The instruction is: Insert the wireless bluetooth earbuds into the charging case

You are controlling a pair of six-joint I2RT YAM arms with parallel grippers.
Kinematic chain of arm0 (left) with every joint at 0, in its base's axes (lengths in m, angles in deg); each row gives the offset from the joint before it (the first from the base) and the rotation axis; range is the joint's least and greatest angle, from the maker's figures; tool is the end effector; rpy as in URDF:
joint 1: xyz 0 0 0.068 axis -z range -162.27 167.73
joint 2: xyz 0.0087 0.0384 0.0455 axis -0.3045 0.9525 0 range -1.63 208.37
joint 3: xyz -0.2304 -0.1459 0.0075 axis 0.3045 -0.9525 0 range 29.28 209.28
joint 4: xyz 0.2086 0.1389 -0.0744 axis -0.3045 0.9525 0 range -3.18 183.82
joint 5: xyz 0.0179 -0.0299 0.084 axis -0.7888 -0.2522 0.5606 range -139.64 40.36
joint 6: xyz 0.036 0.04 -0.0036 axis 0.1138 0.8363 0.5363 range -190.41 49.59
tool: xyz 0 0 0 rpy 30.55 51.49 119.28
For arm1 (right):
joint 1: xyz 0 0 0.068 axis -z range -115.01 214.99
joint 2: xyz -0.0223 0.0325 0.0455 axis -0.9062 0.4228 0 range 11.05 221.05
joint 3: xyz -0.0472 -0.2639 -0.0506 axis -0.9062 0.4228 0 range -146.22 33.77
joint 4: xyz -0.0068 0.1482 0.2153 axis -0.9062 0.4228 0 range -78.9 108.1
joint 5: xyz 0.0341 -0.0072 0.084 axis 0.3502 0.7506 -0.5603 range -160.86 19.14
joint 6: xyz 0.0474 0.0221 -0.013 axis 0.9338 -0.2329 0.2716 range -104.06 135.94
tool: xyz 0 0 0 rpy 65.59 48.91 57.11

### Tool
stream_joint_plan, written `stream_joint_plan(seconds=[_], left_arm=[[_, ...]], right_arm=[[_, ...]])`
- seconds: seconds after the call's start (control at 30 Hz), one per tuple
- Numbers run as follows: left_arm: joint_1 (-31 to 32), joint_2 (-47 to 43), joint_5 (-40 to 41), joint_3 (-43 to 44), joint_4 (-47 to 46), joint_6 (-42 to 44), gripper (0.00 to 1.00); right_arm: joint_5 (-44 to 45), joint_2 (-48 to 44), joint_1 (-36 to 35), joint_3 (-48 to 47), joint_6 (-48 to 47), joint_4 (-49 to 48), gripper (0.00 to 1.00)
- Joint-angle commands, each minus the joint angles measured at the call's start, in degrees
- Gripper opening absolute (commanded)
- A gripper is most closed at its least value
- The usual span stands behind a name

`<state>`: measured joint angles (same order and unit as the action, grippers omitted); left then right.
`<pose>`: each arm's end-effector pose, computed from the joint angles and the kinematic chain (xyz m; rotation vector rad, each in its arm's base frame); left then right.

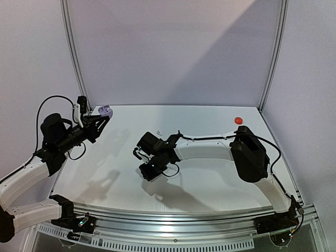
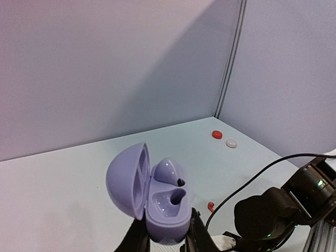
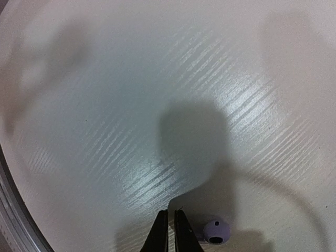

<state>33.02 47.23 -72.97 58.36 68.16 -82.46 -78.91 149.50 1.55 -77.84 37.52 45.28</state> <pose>0.1929 -0.0674 0.2837 0.3691 1.5904 -0.6919 0.2264 0.4640 0.1361 -1.0453 2.5908 0.6327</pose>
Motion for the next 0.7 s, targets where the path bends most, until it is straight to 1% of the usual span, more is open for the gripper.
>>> stream_joint_plan(seconds=[0.0, 0.2, 0.33, 0.43, 0.5, 0.6, 0.67], left_arm=[[-0.89, 0.40, -0.27, 0.11, -1.33, 0.32, 0.00], [-1.08, 0.28, -0.32, -0.06, -1.39, 0.30, 0.00], [-1.24, 0.30, -0.31, -0.21, -1.38, 0.27, 0.00], [-1.26, 0.20, -0.22, -0.17, -1.35, 0.30, 0.00], [-1.32, 0.18, -0.27, -0.29, -1.24, 0.21, 0.00], [-1.33, 0.11, -0.23, -0.43, -1.23, 0.17, 0.00], [-1.37, 0.12, -0.24, -0.47, -1.12, 0.22, 0.00]], right_arm=[[1.33, -2.05, -0.29, 3.45, -0.58, 5.01, 0.05], [1.66, -3.50, -0.28, 4.38, -1.94, 7.01, 0.05], [-0.75, -4.64, -0.37, 2.76, -3.38, 6.48, 0.07], [-3.21, -6.69, -0.62, 1.70, -4.66, 3.42, 0.11], [-3.67, -9.73, -0.60, 2.61, -5.04, 0.00, 0.13], [2.66, -11.83, -0.12, 2.80, -3.71, -1.05, 0.20], [7.18, -11.48, 0.44, 2.20, -0.93, 0.69, 0.33]])
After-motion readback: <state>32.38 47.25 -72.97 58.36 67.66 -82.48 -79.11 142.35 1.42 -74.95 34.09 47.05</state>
